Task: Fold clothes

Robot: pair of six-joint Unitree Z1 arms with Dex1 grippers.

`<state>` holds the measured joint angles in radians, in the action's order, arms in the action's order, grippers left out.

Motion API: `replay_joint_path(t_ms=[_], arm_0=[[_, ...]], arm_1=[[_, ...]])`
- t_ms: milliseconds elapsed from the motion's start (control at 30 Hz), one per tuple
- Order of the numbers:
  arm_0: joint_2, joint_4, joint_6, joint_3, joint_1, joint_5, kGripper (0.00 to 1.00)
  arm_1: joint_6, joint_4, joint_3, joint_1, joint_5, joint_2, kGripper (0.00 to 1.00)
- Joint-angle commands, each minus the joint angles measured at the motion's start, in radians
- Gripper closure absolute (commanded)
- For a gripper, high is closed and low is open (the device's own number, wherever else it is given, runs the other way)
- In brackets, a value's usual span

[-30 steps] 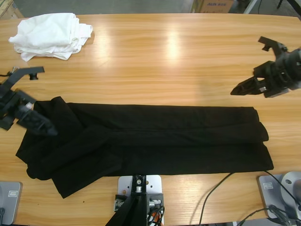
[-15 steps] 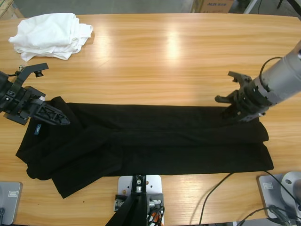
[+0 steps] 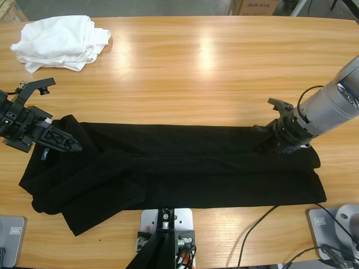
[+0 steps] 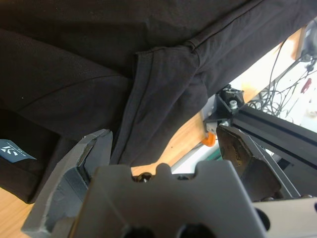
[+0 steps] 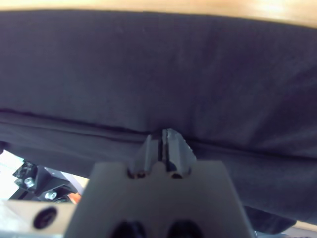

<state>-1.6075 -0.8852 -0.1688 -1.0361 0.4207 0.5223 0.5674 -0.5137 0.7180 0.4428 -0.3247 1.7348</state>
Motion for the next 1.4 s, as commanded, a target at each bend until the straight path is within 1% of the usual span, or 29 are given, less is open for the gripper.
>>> replay_joint_path(t_ms=[33,133,267,500,600,667,733,800,867,900,967,1067,1167,1233,1333,1400], arm_0=[[0.02,0.023,-0.011,0.051,-0.01,0.011,0.17],[0.023,0.023,-0.011,0.054,-0.01,0.011,0.17],[0.029,0.023,-0.011,0.059,-0.01,0.011,0.17],[0.047,0.025,-0.01,0.084,-0.01,0.011,0.17],[0.057,0.024,-0.01,0.092,-0.01,0.011,0.17],[0.067,0.023,-0.01,0.099,-0.01,0.011,0.17],[0.079,0.024,-0.009,0.11,-0.013,0.01,0.17],[0.084,0.024,-0.008,0.122,-0.017,0.01,0.17],[0.085,0.028,-0.008,0.133,-0.019,0.008,0.17],[0.085,0.036,-0.008,0.138,-0.019,0.008,0.17],[0.083,0.05,-0.009,0.141,-0.019,0.01,0.17],[0.102,0.049,-0.012,0.133,-0.02,0.011,0.17],[0.123,0.042,-0.012,0.137,-0.035,0.013,0.17],[0.131,0.039,-0.011,0.139,-0.042,0.013,0.17],[0.143,0.035,-0.012,0.137,-0.044,0.015,0.17],[0.142,0.035,-0.012,0.139,-0.044,0.016,0.17]], arm_1=[[0.007,-0.026,-0.018,0.015,-0.002,0.038,1.0],[0.011,-0.113,-0.013,0.039,-0.022,0.023,1.0],[0.021,-0.188,0.0,0.082,-0.047,-0.014,1.0],[0.069,-0.267,0.029,0.182,-0.08,-0.014,1.0],[0.08,-0.286,0.035,0.201,-0.088,-0.003,1.0],[0.09,-0.326,0.051,0.211,-0.087,0.002,1.0],[0.14,-0.342,0.064,0.227,-0.048,-0.053,1.0],[0.161,-0.358,0.088,0.228,0.025,-0.166,1.0],[0.147,-0.384,0.132,0.224,0.114,-0.255,1.0],[0.117,-0.38,0.136,0.205,0.144,-0.262,1.0],[0.092,-0.33,0.128,0.148,0.175,-0.227,1.0],[0.096,-0.296,0.109,0.077,0.19,-0.089,1.0],[0.146,-0.26,0.108,0.071,0.188,0.039,1.0],[0.184,-0.22,0.1,0.071,0.19,0.094,1.0],[0.239,-0.209,0.094,0.071,0.234,0.106,1.0],[0.246,-0.212,0.091,0.071,0.253,0.112,1.0]])
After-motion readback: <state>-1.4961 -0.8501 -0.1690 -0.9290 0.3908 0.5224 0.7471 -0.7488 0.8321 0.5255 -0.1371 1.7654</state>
